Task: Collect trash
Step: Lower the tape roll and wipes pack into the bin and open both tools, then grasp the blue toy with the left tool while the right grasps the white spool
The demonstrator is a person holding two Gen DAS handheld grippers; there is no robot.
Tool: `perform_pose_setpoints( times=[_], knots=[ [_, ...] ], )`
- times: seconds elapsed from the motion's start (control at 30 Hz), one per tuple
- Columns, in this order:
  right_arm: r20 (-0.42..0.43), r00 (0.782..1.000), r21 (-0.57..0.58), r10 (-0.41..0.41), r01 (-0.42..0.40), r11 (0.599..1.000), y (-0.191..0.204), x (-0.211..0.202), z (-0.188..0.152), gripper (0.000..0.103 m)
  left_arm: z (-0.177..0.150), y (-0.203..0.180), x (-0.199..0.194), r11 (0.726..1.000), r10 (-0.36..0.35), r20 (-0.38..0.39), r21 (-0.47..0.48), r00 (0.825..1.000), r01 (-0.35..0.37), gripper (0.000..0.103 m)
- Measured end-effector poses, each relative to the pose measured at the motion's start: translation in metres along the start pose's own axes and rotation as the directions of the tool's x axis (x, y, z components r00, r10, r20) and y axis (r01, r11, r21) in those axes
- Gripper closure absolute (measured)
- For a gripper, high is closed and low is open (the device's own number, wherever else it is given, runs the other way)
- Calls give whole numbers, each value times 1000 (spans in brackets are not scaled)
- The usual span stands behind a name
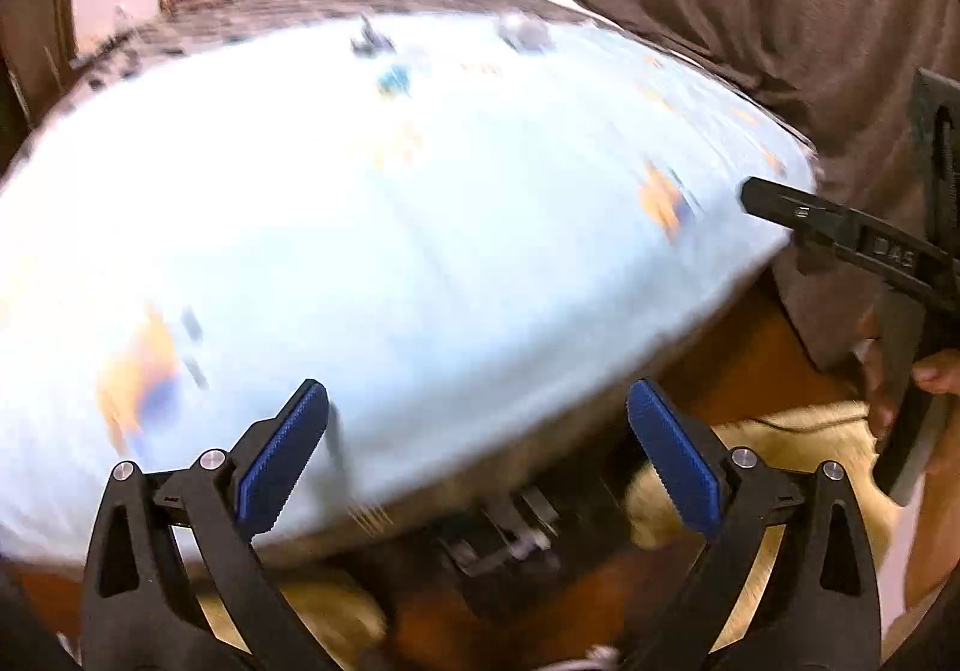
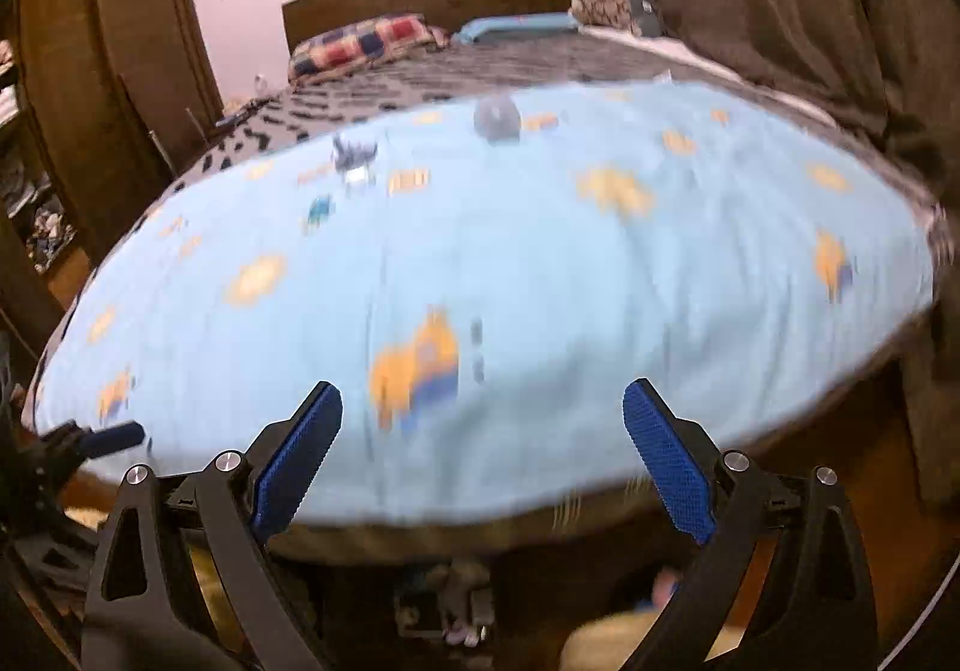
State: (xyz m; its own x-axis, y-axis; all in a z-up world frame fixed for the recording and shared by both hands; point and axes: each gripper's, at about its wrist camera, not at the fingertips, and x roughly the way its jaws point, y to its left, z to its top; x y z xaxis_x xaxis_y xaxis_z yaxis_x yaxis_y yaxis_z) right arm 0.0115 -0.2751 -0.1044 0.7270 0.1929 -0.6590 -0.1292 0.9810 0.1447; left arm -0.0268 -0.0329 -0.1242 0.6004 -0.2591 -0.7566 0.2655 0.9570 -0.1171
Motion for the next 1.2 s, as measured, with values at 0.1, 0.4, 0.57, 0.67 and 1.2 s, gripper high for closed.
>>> perform_pose_setpoints(
  times=[0.1,0.4,0.57,0.67,1.2],
  knots=[
    [14,1000,-8,-6,6,1000,-1,9,25,8,34,15,6,1000,21,25,-23,999,-20,8],
    [-11,999,-11,-35,35,999,-2,83,95,8,104,48,64,998,64,-7,-28,998,-64,13],
    [-61,998,32,-27,29,999,-10,138,134,8,133,61,98,998,47,-30,-43,998,-48,30],
    [-90,996,48,-24,28,998,-13,165,150,9,145,65,120,998,44,-49,-43,998,-46,38],
    [-180,982,81,-49,65,995,-21,259,187,53,182,65,156,1000,28,-21,8,999,-28,77]
  ],
)
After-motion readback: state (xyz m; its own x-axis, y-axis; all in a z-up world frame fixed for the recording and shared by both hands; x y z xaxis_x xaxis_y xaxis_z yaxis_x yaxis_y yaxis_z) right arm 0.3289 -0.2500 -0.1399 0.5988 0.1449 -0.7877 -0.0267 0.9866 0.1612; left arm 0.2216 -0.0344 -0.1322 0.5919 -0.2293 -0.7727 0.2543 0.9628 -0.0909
